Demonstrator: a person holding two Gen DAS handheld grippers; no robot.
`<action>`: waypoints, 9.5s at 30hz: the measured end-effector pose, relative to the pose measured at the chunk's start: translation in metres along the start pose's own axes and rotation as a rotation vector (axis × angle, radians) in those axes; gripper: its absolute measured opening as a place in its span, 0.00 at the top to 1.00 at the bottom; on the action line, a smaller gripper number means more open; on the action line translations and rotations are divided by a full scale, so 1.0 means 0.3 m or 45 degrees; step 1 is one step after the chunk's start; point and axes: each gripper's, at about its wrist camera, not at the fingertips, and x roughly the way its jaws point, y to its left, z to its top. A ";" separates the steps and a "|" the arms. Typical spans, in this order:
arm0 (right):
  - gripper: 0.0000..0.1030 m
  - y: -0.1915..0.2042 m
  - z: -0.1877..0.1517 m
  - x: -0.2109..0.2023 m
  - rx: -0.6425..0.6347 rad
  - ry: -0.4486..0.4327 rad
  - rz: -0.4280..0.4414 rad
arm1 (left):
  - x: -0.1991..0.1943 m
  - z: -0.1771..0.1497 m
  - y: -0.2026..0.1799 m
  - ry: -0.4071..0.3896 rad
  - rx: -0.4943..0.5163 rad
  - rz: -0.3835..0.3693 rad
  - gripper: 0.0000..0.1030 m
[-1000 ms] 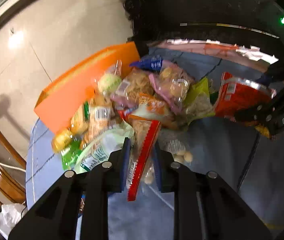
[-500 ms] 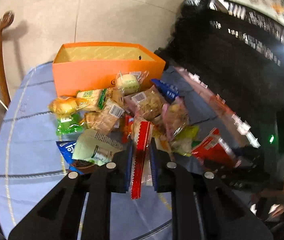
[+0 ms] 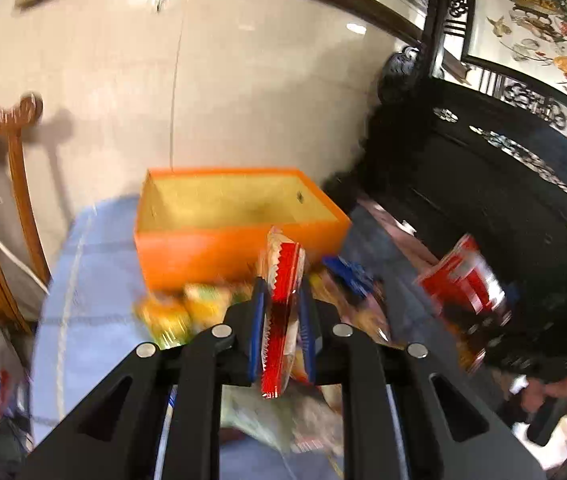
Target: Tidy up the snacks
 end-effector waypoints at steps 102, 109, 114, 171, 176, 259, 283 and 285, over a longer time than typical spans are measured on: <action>0.40 0.070 0.684 0.551 0.044 -0.023 0.099 | 0.532 0.450 0.248 0.021 0.035 0.267 0.83; 0.03 0.078 0.690 0.580 -0.025 -0.028 0.033 | 0.571 0.480 0.251 0.007 0.099 0.359 0.04; 0.03 0.022 0.629 0.525 -0.052 -0.018 0.014 | 0.488 0.394 0.251 0.018 0.122 0.350 0.04; 0.64 -0.013 0.501 0.533 0.190 0.181 0.143 | 0.449 0.402 0.245 0.067 -0.028 0.374 0.54; 0.64 0.000 0.612 0.584 0.178 0.177 0.117 | 0.511 0.526 0.260 0.026 -0.002 0.430 0.54; 0.31 -0.036 0.706 0.580 0.182 0.093 0.055 | 0.540 0.591 0.250 0.140 -0.046 0.349 0.60; 0.04 -0.101 0.101 0.672 0.101 0.448 0.004 | 0.544 -0.015 0.359 0.393 -0.199 0.264 0.04; 0.03 -0.097 0.064 0.709 0.103 0.473 -0.009 | 0.566 -0.062 0.386 0.421 -0.258 0.259 0.04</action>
